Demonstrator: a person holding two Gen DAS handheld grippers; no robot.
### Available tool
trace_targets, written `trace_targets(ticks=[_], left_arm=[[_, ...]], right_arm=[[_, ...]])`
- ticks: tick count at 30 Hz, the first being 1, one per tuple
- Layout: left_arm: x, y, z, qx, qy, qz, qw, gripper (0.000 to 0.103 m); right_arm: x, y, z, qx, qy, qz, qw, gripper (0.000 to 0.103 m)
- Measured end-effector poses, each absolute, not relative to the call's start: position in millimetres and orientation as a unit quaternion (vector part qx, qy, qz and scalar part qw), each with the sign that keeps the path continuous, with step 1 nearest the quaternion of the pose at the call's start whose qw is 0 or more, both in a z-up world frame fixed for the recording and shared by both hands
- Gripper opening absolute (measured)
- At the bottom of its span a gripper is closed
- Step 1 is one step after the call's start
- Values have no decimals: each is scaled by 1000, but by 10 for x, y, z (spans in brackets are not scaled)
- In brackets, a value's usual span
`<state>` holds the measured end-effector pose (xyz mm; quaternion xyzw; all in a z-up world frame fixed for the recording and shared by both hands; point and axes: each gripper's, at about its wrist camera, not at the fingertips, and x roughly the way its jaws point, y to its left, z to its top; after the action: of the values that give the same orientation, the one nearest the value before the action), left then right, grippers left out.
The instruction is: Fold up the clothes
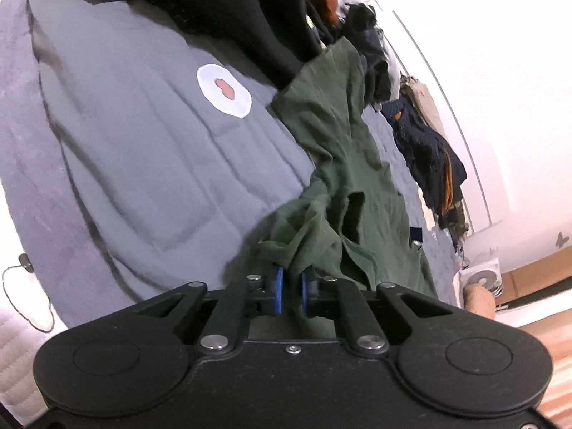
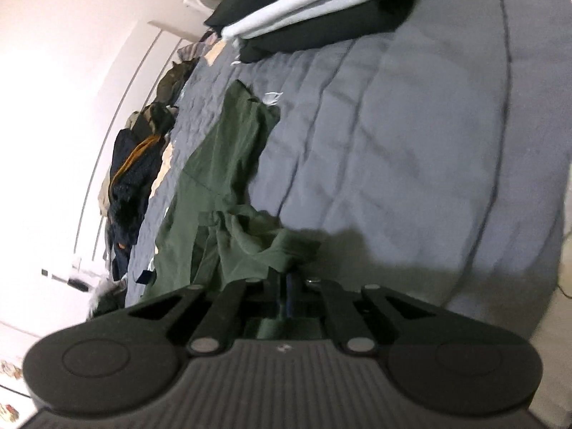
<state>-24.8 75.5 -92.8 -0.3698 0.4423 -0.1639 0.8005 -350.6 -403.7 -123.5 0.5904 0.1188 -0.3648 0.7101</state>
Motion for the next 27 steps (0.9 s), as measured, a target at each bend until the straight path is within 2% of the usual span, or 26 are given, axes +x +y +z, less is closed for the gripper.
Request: trace_targets(ticks=[6,8,10,12,15,16,19,23,27], left_arm=[[-184,669,-1025,-343,473,-151,797,13],[-200,600,-1027,-323,472,-155,806,23],[-220,563,-1010,-321,462,-165,810,45],[-229,556,-997,-333,453,-174,809,49],[-212,532,-1028,-324,455,-162,813,44],[-206,524,-1040,-320,456,-158,815,29],[-205,615,-1067,-336,453,-141,814,15],[-217,678,-1004,-330,463,-136,811,14],[-200,659,-992,-274,505,-122,809,23]], right_arm=[[-3491,-4063,-1310,587,154,-366,705,3],[-3475,-4054,-1320,582,160,-369,706,5],[-3466,-4047,-1345,585,163,-372,702,6],[-3442,-4034,-1370,582,169,-377,700,8],[-3401,-4026,-1390,572,176,-381,704,9],[-3395,-4025,-1385,569,176,-381,707,9],[-3413,-4004,-1322,558,161,-382,719,5],[-3463,-3990,-1207,546,147,-383,730,4],[-3369,-4069,-1157,508,236,-375,739,9]])
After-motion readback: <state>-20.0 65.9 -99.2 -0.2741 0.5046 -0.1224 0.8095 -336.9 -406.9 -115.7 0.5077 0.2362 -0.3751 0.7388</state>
